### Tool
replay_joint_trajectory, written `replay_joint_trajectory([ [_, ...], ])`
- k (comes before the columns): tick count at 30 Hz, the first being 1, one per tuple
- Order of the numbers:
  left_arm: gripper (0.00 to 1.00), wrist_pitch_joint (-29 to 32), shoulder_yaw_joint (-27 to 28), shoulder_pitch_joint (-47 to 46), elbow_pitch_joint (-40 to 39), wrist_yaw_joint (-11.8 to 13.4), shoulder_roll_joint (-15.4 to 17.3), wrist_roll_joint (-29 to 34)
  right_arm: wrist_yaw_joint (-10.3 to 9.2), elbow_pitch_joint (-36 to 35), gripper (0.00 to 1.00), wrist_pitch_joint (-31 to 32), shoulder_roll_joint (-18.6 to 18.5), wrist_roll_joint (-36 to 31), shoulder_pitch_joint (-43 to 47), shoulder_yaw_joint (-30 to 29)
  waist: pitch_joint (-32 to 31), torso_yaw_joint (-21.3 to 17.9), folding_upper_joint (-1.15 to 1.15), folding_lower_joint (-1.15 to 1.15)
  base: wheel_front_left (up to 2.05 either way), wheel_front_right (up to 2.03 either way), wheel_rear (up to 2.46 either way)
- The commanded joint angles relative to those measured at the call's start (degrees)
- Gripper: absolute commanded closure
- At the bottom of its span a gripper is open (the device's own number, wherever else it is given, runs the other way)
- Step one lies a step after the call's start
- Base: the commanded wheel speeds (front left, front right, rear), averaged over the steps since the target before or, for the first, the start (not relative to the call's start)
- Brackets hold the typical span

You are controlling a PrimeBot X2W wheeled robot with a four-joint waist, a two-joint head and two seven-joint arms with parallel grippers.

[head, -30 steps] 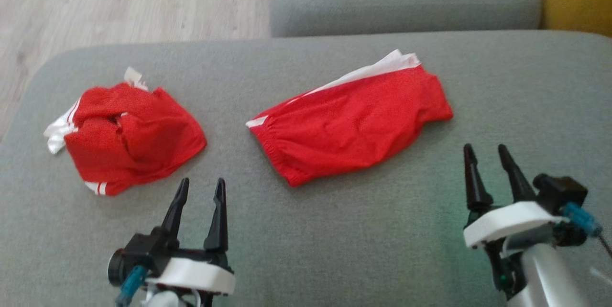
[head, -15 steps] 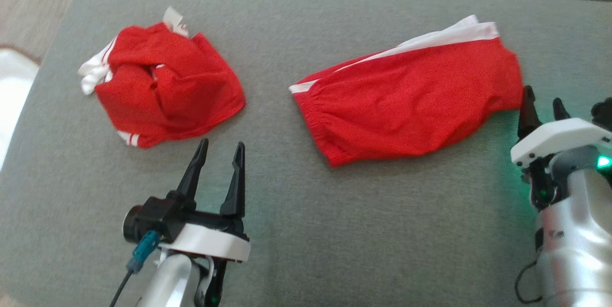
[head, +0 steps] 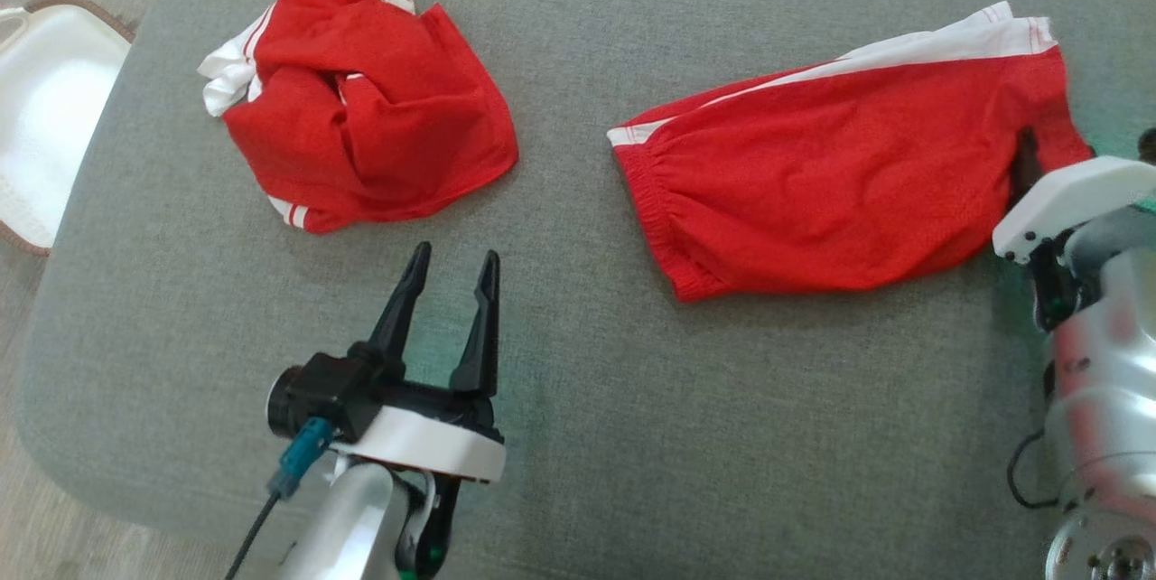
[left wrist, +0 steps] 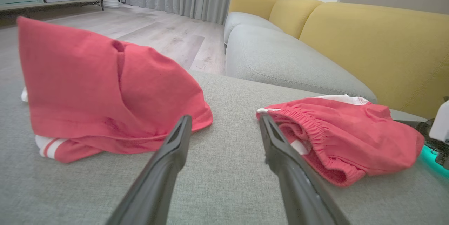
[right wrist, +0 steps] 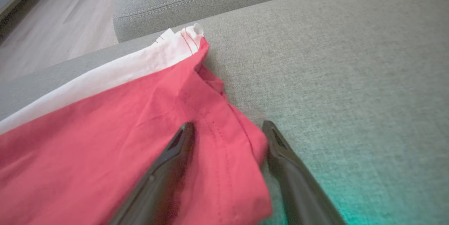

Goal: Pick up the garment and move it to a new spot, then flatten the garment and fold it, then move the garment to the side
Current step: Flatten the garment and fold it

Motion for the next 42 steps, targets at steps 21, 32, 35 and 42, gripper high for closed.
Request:
replay_joint_trajectory([
  [21, 0.0, -0.47, 2.99, 0.02, -2.48, 0.61, 0.15, 0.86, -0.05, 1.86, 1.0, -10.51, -0.59, 3.06, 2.46, -0.95, -6.21, -8.05, 0.0, 0.0, 0.0, 0.0, 0.0],
  [32, 0.0, -0.47, 3.29, 1.69, -4.62, 0.5, 0.15, 1.05, -0.05, -5.85, 1.0, -10.67, -0.16, 8.36, 11.81, -2.25, -10.3, -13.09, 0.0, 0.0, 0.0, 0.0, 0.0],
  [35, 0.0, -0.47, 2.75, 1.73, -5.02, 0.53, 0.15, 1.05, -0.05, -8.03, 1.0, -10.27, 0.68, 9.25, 13.22, -2.05, -10.4, -13.63, 0.0, 0.0, 0.0, 0.0, 0.0],
  [42, 0.0, -0.47, 2.3, 1.71, -4.76, 0.4, 0.15, 1.37, -0.05, -13.41, 1.0, -10.42, 2.38, 11.19, 13.49, 1.0, -10.98, -13.5, 0.0, 0.0, 0.0, 0.0, 0.0],
])
